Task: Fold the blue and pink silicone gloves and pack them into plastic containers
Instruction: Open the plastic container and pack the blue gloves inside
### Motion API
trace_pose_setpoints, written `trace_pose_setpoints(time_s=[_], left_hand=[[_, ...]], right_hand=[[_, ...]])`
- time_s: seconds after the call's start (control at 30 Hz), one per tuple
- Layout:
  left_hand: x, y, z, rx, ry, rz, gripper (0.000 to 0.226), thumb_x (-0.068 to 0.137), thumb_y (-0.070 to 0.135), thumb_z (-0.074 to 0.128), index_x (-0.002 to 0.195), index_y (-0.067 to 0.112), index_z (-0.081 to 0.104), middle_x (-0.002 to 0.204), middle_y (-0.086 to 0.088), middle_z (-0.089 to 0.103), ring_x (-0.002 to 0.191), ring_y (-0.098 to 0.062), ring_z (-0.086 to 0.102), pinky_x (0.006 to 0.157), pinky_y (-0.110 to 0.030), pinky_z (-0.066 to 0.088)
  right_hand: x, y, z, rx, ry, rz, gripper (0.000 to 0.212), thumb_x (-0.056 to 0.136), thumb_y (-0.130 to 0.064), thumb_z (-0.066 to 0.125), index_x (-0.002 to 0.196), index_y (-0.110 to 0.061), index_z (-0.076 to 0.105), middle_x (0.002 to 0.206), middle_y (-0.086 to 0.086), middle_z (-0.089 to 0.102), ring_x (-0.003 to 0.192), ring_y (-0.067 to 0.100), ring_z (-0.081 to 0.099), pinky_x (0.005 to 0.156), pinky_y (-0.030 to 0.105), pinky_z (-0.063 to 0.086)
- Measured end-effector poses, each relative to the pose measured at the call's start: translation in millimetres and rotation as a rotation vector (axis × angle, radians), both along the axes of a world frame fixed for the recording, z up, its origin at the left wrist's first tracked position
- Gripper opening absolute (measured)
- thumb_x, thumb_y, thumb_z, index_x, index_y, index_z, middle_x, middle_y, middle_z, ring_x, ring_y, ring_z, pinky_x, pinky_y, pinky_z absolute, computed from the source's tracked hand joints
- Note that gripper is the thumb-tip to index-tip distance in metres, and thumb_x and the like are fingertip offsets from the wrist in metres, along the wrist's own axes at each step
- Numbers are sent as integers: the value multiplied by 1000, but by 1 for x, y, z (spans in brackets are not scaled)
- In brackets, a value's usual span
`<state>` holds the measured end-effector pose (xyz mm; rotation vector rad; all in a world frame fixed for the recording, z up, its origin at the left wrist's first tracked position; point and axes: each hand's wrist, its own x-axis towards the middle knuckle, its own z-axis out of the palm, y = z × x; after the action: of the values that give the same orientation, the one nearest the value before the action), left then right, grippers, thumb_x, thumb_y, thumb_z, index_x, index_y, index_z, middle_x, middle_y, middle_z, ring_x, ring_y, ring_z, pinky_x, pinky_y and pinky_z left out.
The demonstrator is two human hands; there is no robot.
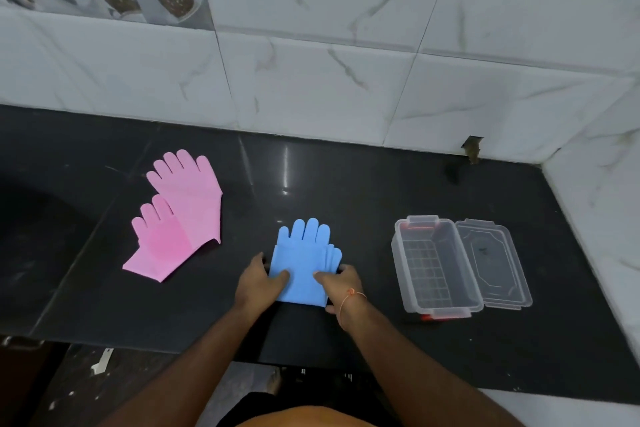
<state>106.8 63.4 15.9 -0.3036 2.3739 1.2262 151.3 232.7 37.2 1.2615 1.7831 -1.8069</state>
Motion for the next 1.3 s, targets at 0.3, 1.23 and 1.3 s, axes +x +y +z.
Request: trace_pose_setpoints(time_s=[0.3, 1.23, 1.3], left_hand=[[-16, -1, 10, 630, -323, 73, 28, 98, 23, 77, 126, 21, 75, 114, -6, 84, 101, -24, 83, 85, -41, 65], [12, 219, 47, 206, 206, -396, 31, 81, 36, 92, 103, 29, 72, 91, 11, 77, 83, -9, 76, 66, -28, 62], [12, 216, 43, 140, 285, -419, 31, 83, 40, 91, 105, 30, 71, 95, 15, 74, 86, -6, 72, 68, -21, 55]], right_hand=[[4, 7, 6, -256, 119, -60, 31, 89, -13, 81, 119, -14, 73, 112, 10, 80, 106, 31, 76, 90, 50, 64], [79, 258, 49, 654, 72, 250, 40, 87, -38, 82, 117, -27, 58, 105, -5, 63, 97, 16, 61, 86, 34, 52], [78, 253, 43, 764, 64, 312, 48, 85, -42, 82, 125, -24, 61, 108, -4, 65, 94, 13, 58, 84, 29, 47]])
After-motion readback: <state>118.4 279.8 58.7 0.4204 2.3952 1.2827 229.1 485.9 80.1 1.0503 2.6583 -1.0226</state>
